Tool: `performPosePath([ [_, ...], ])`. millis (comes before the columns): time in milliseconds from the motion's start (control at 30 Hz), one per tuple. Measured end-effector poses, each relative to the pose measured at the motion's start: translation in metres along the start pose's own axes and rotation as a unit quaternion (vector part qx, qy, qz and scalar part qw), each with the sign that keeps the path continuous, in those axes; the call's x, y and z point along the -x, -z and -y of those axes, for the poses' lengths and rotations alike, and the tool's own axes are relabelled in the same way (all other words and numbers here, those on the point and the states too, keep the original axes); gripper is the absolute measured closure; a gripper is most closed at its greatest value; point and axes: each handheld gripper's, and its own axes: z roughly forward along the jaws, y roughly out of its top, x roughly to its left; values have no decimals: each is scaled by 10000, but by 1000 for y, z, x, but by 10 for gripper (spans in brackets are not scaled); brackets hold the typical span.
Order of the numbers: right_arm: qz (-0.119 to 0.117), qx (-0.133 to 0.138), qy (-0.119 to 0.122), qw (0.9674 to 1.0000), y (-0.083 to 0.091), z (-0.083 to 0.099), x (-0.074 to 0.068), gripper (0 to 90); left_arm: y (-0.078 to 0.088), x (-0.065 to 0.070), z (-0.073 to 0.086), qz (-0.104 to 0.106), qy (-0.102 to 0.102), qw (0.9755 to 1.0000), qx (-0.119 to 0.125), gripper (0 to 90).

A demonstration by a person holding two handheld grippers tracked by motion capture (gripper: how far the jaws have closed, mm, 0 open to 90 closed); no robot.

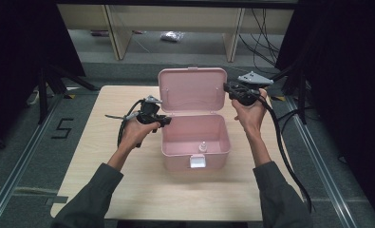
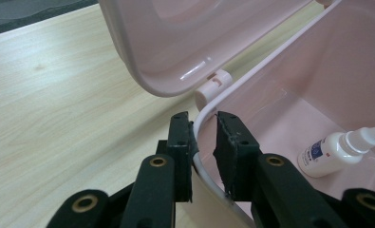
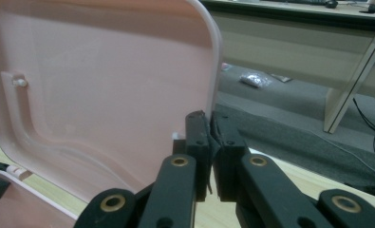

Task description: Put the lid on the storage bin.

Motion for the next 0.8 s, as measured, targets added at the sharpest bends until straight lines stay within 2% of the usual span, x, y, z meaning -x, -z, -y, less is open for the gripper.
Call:
performPosePath([
  [100, -47, 42, -77, 10000, 3, 2, -2, 879, 0, 0, 0, 1, -14, 10000, 22, 759],
  [133, -15, 54, 19, 10000, 4, 2, -2, 879, 0, 0, 0, -3, -35, 10000, 14, 760],
  [200, -56, 76, -68, 9999, 7, 3, -3, 879, 0, 1, 1, -10, -53, 10000, 30, 762],
  [333, -33, 155, 0, 9999, 12, 6, -3, 881, -1, 1, 1, -3, -25, 10000, 56, 762],
  [367, -62, 151, -76, 9998, 12, 7, -5, 881, -1, 0, 0, 11, -38, 10000, 42, 762],
  [500, -36, 183, 2, 9998, 17, 8, -5, 881, -4, 0, -1, 3, 7, 9999, 106, 760],
  [533, 13, 227, -60, 9997, 18, 9, -6, 881, -4, 0, -1, -22, -9, 10000, 88, 758],
  [600, -36, 248, -76, 9997, 20, 11, -6, 882, -5, -2, -2, 1, -7, 10000, 83, 755],
  [767, -34, 308, -113, 9995, 25, 14, -7, 882, -6, -2, -1, 7, 22, 9998, 188, 745],
  [800, -31, 321, -29, 9995, 25, 14, -6, 882, -6, -2, -1, 23, 76, 9997, 239, 743],
])
